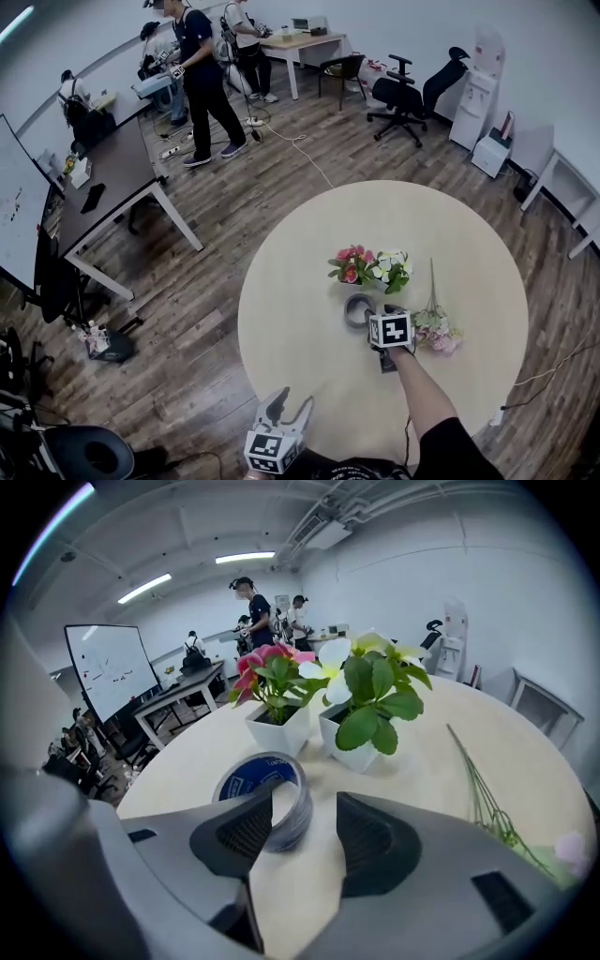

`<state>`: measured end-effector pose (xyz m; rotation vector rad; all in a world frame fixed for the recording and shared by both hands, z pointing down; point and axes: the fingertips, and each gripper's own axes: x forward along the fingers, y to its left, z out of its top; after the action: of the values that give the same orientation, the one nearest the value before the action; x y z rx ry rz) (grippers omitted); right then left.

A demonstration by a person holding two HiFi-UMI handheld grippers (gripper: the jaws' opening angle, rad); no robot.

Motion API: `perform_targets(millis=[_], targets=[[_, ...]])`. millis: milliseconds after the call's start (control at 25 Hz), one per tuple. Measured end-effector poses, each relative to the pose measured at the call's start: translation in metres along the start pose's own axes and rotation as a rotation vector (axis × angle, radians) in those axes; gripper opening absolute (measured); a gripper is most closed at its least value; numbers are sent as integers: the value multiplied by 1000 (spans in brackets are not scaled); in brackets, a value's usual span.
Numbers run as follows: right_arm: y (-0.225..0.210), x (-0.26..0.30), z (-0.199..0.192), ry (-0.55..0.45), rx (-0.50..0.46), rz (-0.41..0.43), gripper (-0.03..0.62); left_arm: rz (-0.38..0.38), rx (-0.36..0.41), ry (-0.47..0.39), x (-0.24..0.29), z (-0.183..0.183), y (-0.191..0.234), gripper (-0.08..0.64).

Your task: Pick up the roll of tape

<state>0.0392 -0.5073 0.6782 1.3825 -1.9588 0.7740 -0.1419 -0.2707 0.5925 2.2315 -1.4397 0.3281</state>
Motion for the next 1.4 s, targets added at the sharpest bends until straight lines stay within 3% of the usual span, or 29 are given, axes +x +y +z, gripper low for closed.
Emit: perform_targets(millis=[480,640,760,920,1120,1400], targets=[[-2,25,-2,96,80,28,232,21,11,5,8,3,8,253],[3,30,-5,106,134,52,165,28,12,15,8,-3,11,253],[3,27,-5,98,190,22,108,34,20,19,6,-3,12,253],[1,24,-3,90,131,-27,62,34,21,14,3,-1,13,253],[2,23,-5,84,77,-58,57,40,13,16,1,-4,16,252],[6,4,8,-14,25,-31,57,55,3,-2,-3,3,16,249]])
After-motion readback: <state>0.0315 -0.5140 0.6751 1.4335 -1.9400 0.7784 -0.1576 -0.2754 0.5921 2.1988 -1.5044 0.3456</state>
